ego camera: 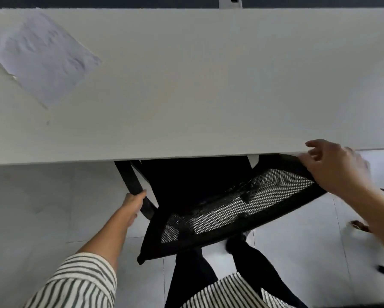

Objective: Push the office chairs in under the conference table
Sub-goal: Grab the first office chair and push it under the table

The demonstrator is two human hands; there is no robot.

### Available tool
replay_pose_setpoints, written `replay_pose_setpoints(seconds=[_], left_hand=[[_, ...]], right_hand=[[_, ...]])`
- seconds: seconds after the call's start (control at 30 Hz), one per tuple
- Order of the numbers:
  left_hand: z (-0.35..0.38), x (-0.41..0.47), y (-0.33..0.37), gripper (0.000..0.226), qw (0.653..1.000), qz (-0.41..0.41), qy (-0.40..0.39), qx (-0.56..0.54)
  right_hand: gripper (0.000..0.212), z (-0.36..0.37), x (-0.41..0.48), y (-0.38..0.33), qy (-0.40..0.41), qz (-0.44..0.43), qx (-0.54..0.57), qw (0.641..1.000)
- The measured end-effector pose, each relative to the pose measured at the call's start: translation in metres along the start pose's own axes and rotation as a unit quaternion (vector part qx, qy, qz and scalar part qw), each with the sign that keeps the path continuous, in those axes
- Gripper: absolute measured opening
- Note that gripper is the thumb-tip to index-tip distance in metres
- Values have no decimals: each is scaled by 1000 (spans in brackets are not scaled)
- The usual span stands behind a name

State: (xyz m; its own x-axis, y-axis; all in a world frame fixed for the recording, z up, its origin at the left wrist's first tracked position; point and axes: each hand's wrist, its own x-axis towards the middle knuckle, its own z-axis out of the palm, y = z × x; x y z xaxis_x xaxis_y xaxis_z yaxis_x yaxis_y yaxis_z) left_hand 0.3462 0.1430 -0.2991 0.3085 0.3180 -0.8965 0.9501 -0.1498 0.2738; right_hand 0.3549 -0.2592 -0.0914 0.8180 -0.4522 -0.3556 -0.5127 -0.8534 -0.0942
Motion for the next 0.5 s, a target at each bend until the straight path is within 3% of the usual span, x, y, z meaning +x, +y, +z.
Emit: replay_pose_setpoints(seconds=[0.13, 0.2, 0.37, 0.5], left_hand=[[11, 27, 5, 55, 998, 15, 47, 41], [11, 28, 12, 51, 993, 42, 74, 83], [12, 25, 46, 13, 988, 123, 72, 64], [21, 12, 78, 9, 987, 150, 50, 12]], right_hand=[[30, 22, -55, -32, 91, -219, 15, 971], [36, 44, -68, -30, 109, -274, 15, 955], [44, 53, -52, -35, 208, -237, 35, 948], [55, 60, -44, -39, 238, -203, 15, 950]])
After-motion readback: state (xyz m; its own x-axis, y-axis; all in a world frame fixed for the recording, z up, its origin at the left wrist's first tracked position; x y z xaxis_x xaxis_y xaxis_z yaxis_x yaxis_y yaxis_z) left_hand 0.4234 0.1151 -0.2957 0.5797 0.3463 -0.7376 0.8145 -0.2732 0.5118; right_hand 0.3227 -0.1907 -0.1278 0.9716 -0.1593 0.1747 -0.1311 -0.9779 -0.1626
